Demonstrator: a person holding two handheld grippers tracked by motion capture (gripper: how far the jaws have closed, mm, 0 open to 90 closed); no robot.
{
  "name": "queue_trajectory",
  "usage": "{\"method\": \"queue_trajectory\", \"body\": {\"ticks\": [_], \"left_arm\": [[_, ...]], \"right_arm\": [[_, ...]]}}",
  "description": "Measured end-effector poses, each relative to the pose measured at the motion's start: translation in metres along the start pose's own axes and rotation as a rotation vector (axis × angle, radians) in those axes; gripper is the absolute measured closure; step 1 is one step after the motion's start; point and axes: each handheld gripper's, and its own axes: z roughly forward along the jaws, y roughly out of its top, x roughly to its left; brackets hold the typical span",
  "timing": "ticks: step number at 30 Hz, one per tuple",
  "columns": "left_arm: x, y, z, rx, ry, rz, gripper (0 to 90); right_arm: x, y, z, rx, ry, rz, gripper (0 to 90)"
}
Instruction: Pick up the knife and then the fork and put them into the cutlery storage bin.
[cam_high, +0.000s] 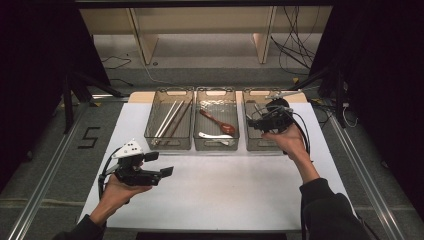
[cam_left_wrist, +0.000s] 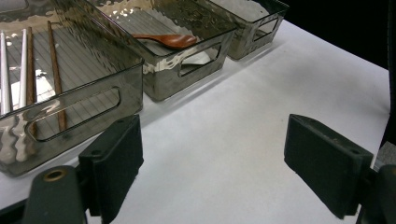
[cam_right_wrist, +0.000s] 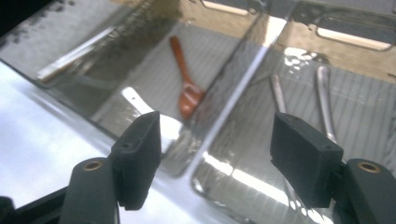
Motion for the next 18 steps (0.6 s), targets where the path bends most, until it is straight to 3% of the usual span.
{"method": "queue_trajectory", "body": {"ticks": [18], "left_arm": [[0.000,0.001,0.002,0.004,-0.003,-0.003,18.9]], "right_arm": [[0.030,-0.023,-0.018,-0.058,0.077,-0.021,24.7]]}}
